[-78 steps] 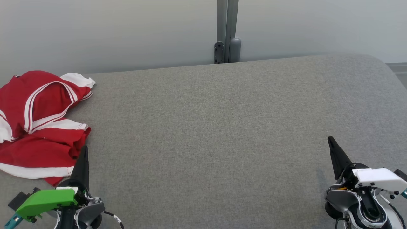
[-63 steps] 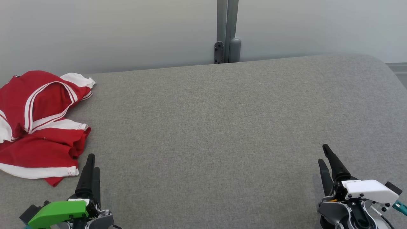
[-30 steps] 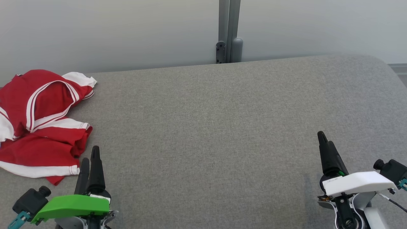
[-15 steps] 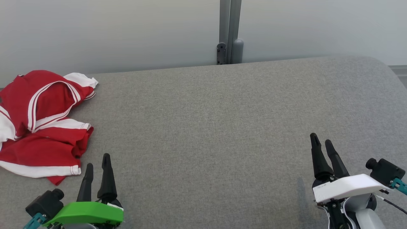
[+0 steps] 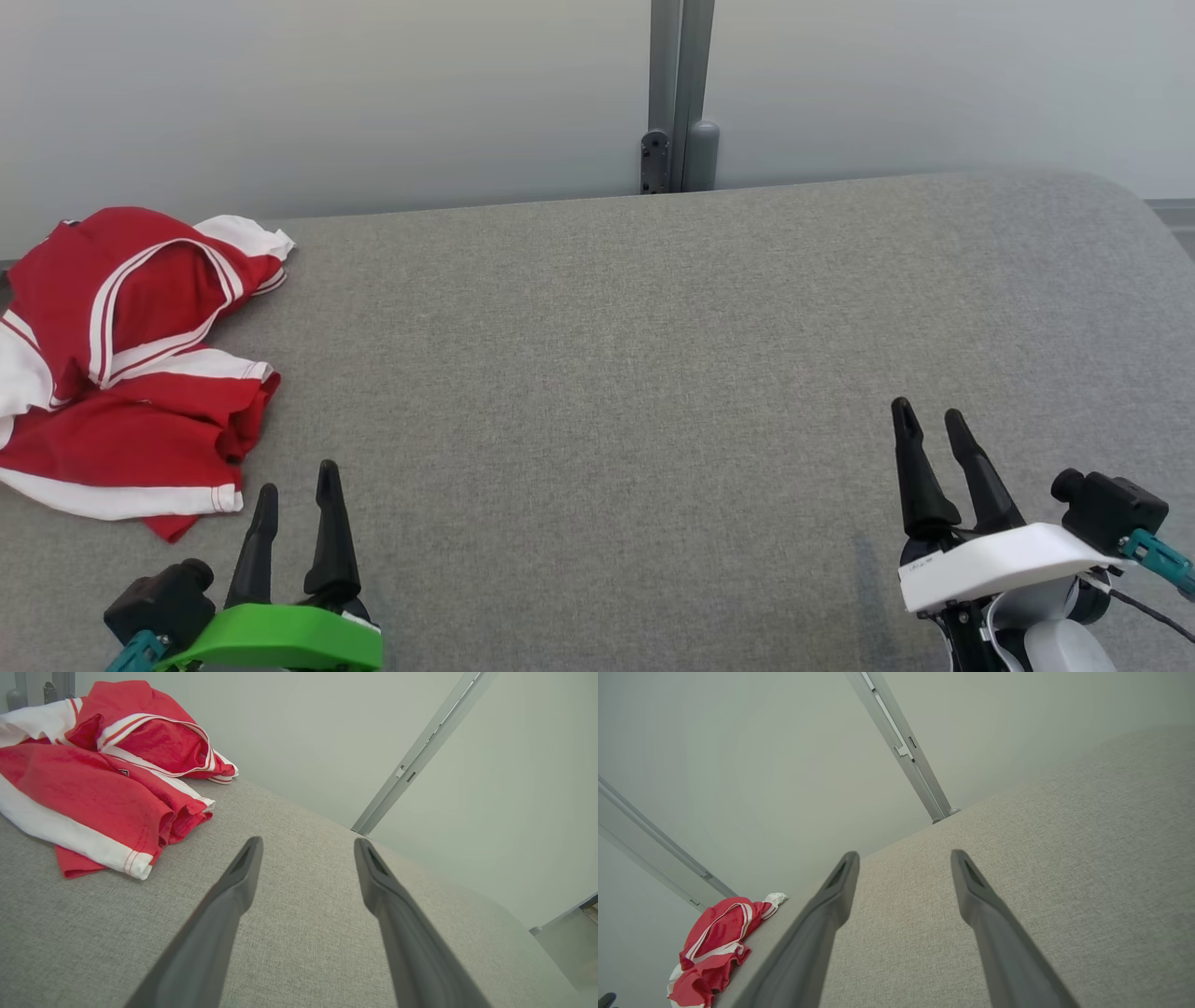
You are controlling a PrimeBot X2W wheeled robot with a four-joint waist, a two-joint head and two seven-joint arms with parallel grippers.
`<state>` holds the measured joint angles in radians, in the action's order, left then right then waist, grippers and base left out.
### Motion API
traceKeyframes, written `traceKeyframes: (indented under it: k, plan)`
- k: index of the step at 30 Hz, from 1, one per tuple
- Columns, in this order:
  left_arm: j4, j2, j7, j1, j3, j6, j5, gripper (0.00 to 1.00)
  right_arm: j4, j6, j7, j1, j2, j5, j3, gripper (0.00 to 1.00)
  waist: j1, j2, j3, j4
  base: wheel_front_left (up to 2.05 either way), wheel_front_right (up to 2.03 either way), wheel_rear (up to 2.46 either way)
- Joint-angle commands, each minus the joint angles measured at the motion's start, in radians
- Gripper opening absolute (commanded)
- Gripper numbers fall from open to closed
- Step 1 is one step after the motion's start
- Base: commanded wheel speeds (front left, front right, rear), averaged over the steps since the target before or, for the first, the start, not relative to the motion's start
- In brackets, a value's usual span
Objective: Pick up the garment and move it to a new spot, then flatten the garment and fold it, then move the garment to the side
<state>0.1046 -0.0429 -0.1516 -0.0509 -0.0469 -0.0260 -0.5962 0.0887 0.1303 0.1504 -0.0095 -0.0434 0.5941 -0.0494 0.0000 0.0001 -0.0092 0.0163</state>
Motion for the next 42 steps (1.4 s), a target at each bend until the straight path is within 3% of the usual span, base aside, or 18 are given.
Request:
traceKeyframes:
  k: [1,17,42]
  plan:
    - [-0.009,-0.008,-0.009,-0.004,-0.004,0.002,0.038,1.00,-0.018,0.000,0.010,0.002,-0.006,-0.030,-0.005,1.00,0.0000,-0.0001,0.000,0.001,0.00,0.00,0.00]
    - [0.009,-0.009,-0.048,-0.027,-0.013,0.001,0.213,1.00,-0.019,0.000,0.048,0.018,-0.007,-0.186,-0.026,1.00,0.0000,-0.0001,-0.003,0.005,0.00,0.00,0.00]
    - [0.040,-0.010,-0.096,-0.052,-0.039,0.008,0.388,1.00,0.018,0.001,0.097,0.028,-0.009,-0.377,-0.057,1.00,0.0000,-0.0001,-0.005,0.010,0.00,0.00,0.00]
